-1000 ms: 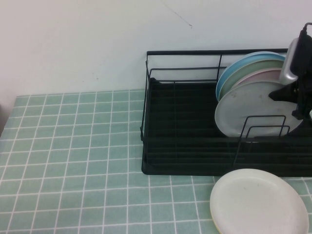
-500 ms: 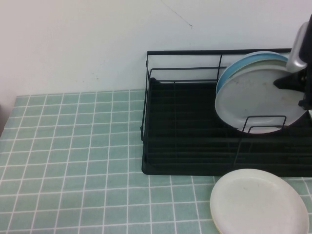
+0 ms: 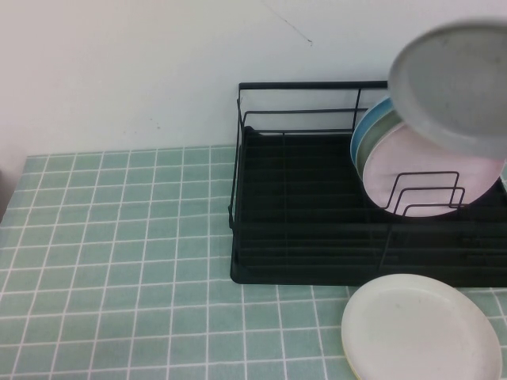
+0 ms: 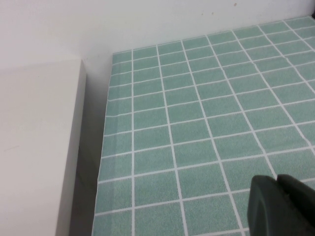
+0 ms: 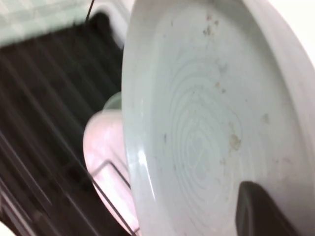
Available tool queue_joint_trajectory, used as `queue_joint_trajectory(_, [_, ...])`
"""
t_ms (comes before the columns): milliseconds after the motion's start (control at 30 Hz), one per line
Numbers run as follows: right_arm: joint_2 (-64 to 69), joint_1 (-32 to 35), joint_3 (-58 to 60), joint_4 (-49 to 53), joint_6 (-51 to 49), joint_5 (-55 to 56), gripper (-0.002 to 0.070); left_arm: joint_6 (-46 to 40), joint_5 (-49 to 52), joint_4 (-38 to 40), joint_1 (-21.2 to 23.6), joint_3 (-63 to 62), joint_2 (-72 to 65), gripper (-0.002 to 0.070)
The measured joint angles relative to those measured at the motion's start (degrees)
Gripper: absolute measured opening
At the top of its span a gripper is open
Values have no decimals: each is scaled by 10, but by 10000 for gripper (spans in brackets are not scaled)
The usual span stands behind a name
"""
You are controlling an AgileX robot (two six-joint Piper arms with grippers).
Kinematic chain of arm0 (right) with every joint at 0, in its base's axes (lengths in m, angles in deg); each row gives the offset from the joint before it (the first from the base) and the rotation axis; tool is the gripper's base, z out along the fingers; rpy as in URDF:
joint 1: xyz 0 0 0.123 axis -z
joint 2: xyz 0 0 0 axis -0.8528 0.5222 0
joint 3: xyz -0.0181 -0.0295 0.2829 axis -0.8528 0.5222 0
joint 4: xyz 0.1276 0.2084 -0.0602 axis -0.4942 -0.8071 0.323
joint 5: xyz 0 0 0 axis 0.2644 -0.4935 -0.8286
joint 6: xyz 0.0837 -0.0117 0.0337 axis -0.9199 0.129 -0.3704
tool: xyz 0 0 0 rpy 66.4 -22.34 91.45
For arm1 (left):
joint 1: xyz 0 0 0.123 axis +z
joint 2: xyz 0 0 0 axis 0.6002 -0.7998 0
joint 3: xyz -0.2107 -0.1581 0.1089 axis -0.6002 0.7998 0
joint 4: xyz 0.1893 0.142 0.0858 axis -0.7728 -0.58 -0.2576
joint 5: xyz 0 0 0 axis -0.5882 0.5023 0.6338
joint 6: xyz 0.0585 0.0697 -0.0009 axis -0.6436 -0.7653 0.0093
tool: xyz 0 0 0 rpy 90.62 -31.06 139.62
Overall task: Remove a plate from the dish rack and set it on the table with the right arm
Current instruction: Place the plate from the table
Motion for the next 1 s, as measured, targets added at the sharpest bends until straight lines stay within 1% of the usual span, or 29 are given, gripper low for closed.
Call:
queue_joint_trajectory(167, [-91, 0, 0, 32, -141, -44, 130, 0, 0, 0, 0, 0, 0, -3])
queue_joint_trajectory(467, [-211, 0, 5, 138, -379, -233, 130, 0, 0, 0, 0, 0, 0, -3])
queue_joint_trajectory(533, [-243, 0, 19, 162, -424, -258, 130, 0, 0, 0, 0, 0, 0, -3])
queue_joint_trajectory(767, [-382, 0, 116, 232, -566, -277, 130, 0, 0, 0, 0, 0, 0, -3])
queue_joint_trajectory(900, [-450, 0, 176, 236, -623, -278, 130, 0, 0, 0, 0, 0, 0, -3])
queue_joint_trajectory(1000, [-477, 0, 229, 234, -649, -275, 130, 0, 0, 0, 0, 0, 0, -3])
